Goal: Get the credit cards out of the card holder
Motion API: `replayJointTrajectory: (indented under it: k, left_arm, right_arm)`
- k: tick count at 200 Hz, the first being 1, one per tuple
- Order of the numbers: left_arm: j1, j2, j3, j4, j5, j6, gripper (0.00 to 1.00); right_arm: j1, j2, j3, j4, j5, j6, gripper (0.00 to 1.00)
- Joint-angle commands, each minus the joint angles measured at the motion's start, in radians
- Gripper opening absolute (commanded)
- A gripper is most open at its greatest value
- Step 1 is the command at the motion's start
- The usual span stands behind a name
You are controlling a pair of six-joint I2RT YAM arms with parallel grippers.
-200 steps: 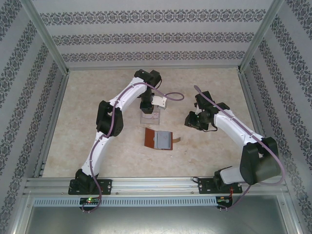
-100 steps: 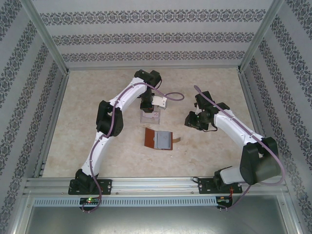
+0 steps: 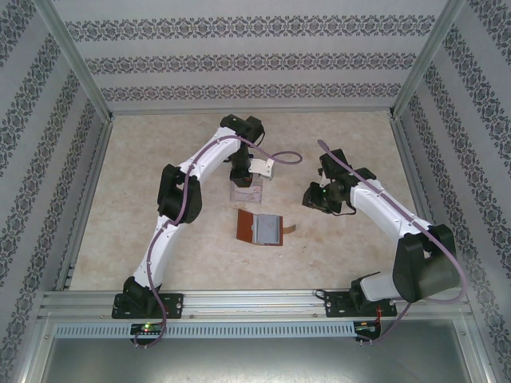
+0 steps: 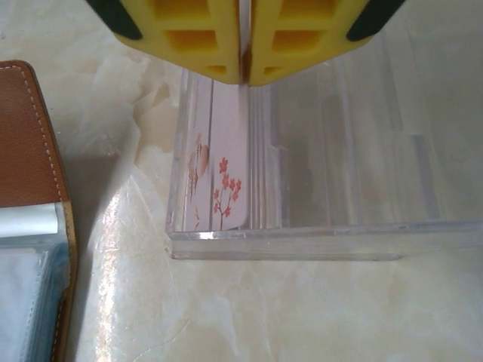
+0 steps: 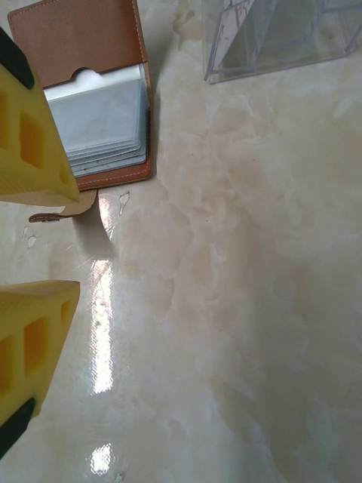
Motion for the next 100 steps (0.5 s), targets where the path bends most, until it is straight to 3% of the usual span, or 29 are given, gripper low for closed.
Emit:
replayJointTrajectory:
  k: [1,37,100]
  left_arm:
    - [-0.004,-0.032,-0.009,-0.051,0.017,-0.008,0.17]
    - [-0.004,-0.075,-0.016,-0.001,0.001,-0.043,0.20]
    - [-0.011,-0.180,-0.116,0.152,-0.051,-0.286,0.20]
  right_arm:
    - [-0.007,-0.002,0.007,-0.007,-0.011,-0.007,0.32]
    - [-0.003,-0.005,0.009,-0.004,-0.011,-0.004,0.32]
    - [0.034,0.017,0.023,0.020,-0.028,0.008,0.32]
